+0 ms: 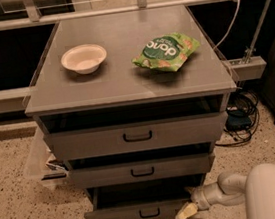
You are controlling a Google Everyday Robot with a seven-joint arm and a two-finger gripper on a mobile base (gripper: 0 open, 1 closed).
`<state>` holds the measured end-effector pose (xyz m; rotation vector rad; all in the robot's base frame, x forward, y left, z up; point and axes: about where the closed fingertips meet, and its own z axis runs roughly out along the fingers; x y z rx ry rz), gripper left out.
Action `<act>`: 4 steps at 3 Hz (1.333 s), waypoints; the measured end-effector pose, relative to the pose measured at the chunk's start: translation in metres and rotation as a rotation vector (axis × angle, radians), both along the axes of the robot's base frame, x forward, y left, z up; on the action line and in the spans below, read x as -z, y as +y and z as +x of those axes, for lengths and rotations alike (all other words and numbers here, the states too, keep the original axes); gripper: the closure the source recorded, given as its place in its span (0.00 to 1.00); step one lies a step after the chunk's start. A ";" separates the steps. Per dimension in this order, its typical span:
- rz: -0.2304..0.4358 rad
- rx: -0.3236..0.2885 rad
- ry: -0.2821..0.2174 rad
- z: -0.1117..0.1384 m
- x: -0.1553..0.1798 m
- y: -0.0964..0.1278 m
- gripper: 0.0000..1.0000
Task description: Open bottom drawer
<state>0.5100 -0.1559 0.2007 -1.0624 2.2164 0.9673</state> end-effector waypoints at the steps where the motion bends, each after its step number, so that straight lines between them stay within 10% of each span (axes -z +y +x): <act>1: 0.007 0.004 0.049 -0.011 0.007 -0.001 0.00; 4: 0.002 0.008 0.120 -0.040 0.005 0.000 0.00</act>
Offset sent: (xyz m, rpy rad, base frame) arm -0.1085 -0.0054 -0.0670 0.0257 0.3983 -0.0039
